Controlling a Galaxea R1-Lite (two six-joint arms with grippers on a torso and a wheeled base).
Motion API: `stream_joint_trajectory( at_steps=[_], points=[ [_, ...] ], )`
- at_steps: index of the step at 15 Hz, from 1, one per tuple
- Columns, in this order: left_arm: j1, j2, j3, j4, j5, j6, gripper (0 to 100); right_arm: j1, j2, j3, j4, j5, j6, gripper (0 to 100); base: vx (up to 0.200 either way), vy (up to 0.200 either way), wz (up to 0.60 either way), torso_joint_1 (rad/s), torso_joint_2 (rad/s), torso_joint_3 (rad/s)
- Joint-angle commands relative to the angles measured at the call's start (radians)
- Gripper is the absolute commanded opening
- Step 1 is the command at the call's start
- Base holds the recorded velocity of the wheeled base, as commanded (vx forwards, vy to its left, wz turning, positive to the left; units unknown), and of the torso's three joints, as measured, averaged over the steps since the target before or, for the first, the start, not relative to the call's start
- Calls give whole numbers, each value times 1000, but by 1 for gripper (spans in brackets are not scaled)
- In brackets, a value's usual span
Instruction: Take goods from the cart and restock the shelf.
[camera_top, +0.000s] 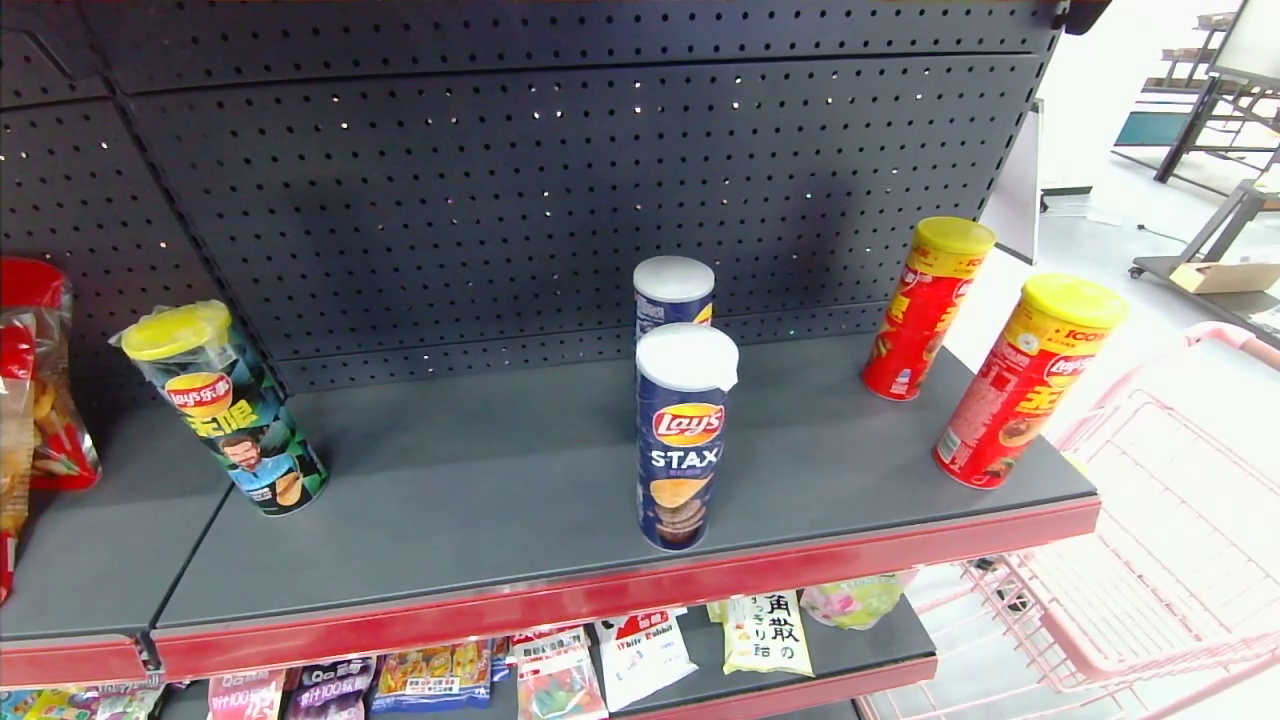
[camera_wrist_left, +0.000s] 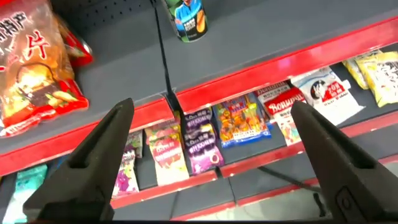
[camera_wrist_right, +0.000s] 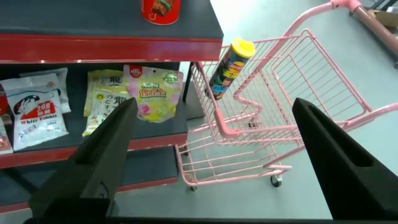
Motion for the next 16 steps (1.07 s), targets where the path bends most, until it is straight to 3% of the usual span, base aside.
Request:
stream_joint_trajectory(
  at_steps=[1,5,16],
  points=[
    [0,-9,3,1,-1,10,100,0,-24,4,5,0,-1,100,0,0,0,0,0,0],
    [1,-12,3,0,1,42,100,0,-44,24,5,2,-6,100,0,0,0,0,0,0],
    [0,-17,9,1,-1,73,100,2,-65,52,5,5,-9,100,-18,0,0,0,1,1]
  ],
)
